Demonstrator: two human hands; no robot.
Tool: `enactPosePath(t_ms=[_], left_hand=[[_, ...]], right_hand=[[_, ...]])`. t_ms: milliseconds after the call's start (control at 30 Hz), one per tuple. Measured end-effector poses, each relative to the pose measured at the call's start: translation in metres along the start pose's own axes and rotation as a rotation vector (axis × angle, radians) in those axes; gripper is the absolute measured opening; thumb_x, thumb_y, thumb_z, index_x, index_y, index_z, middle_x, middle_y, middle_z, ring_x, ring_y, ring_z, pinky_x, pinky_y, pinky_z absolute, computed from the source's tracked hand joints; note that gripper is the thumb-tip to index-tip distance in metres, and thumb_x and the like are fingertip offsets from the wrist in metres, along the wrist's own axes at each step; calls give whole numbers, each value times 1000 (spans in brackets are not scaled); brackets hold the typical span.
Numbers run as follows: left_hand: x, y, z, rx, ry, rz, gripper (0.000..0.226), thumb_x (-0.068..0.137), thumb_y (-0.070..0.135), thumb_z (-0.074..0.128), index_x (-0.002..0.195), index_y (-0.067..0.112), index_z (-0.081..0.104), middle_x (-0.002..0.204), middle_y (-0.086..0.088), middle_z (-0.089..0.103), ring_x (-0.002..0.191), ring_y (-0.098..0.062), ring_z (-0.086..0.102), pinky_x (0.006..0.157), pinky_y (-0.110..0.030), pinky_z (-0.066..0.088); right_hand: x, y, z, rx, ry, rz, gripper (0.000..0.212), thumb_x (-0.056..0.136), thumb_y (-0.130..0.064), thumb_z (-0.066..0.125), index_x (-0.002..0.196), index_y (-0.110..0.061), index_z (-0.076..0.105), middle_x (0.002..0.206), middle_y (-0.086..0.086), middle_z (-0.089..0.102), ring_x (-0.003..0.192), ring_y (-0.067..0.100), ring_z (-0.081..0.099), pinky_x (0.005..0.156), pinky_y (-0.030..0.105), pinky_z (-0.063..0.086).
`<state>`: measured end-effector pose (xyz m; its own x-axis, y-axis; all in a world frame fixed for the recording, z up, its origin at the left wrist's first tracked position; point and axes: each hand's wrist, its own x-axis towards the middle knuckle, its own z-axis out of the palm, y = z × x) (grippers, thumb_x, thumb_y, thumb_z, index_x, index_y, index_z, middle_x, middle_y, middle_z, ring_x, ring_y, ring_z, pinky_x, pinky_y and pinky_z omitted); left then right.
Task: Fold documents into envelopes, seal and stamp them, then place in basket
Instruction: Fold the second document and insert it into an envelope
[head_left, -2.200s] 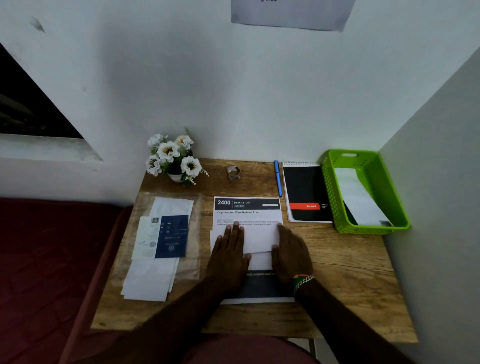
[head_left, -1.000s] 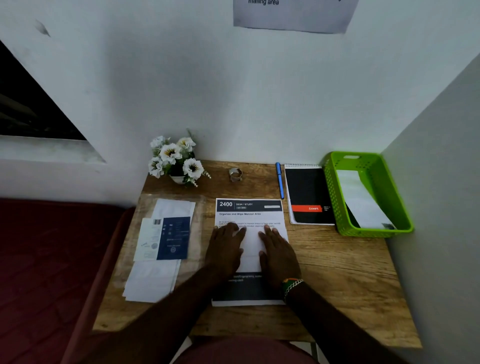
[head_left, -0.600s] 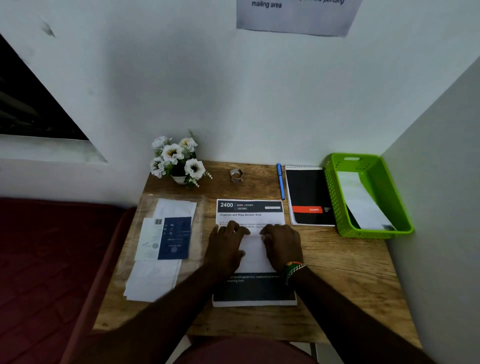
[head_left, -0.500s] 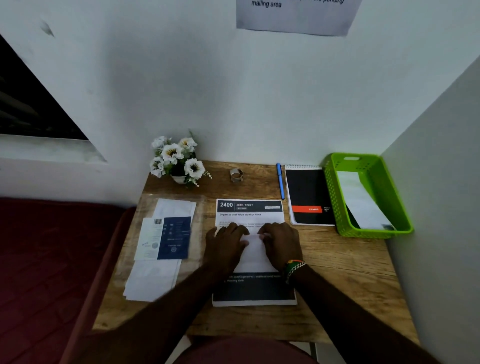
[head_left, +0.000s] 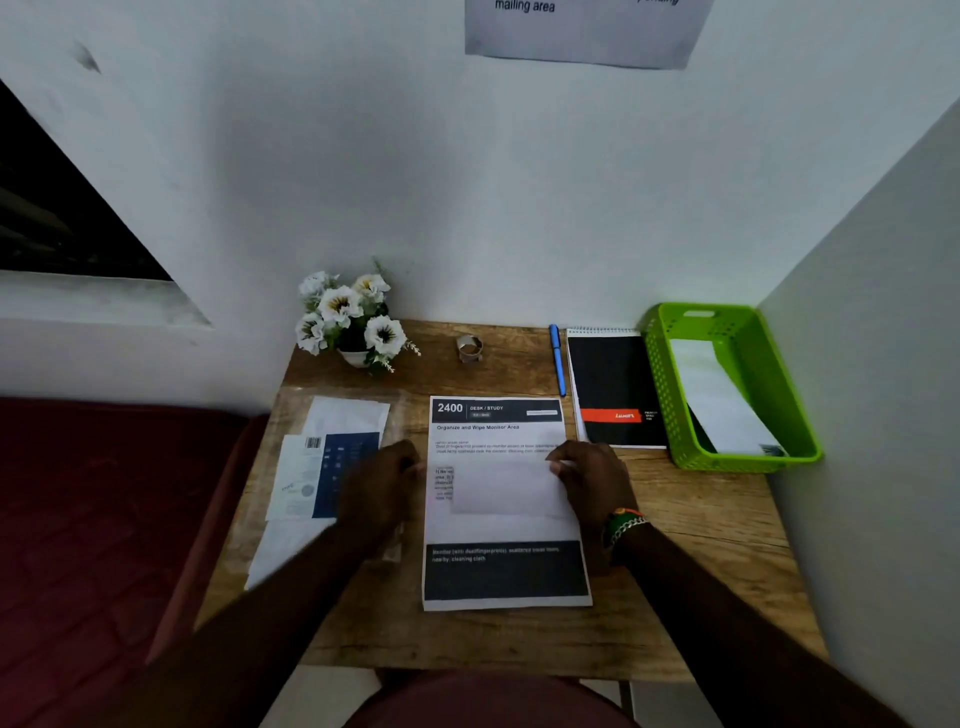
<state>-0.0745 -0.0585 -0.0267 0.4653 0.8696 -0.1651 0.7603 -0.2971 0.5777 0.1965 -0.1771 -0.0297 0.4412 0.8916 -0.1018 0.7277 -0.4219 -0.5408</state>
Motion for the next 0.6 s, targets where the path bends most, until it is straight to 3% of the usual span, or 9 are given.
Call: enactPosePath(t_ms=[133,267,367,500,600], left_hand=[[-4,-6,-5,70,112,-48,3,95,26,65,97,29,67,93,9,66,80,-4,57,75,-23,47],[-25,-22,-4,-6,232,-2,8,92,22,66,100,23,67,104,2,63,97,-15,59,85,-34,51],[-49,-55,-9,30,286,-3,13,89,27,69,102,23,67,107,2,61,100,-16,56,85,-35,50],[-81,-106,-19,71,303,46,32,81,46,67,100,20,69,107,1,63,100,-19,59,83,-36,50],[-103,-130,-20,101,296,96,49,76,59,70,107,21,72,123,-1,64,118,-22,58,97,-39,47]], right_hand=[[4,12,0,-30,-28,14,9,89,-30,69,97,-32,72,101,-8,71,102,19,58,88,35,47],[1,5,7,-120,56,-29,20,91,-40,64,110,-35,67,112,-8,67,113,20,54,100,44,38],[-6,-11,19,-195,102,-117,23,90,-37,64,113,-33,67,122,-6,63,123,22,49,105,50,32],[-12,-40,47,10,-24,-286,19,88,-25,66,106,-29,68,117,-4,64,114,19,53,98,45,45],[-18,-72,71,73,-173,-440,16,90,-20,65,105,-23,68,113,-1,63,109,20,52,95,40,47]])
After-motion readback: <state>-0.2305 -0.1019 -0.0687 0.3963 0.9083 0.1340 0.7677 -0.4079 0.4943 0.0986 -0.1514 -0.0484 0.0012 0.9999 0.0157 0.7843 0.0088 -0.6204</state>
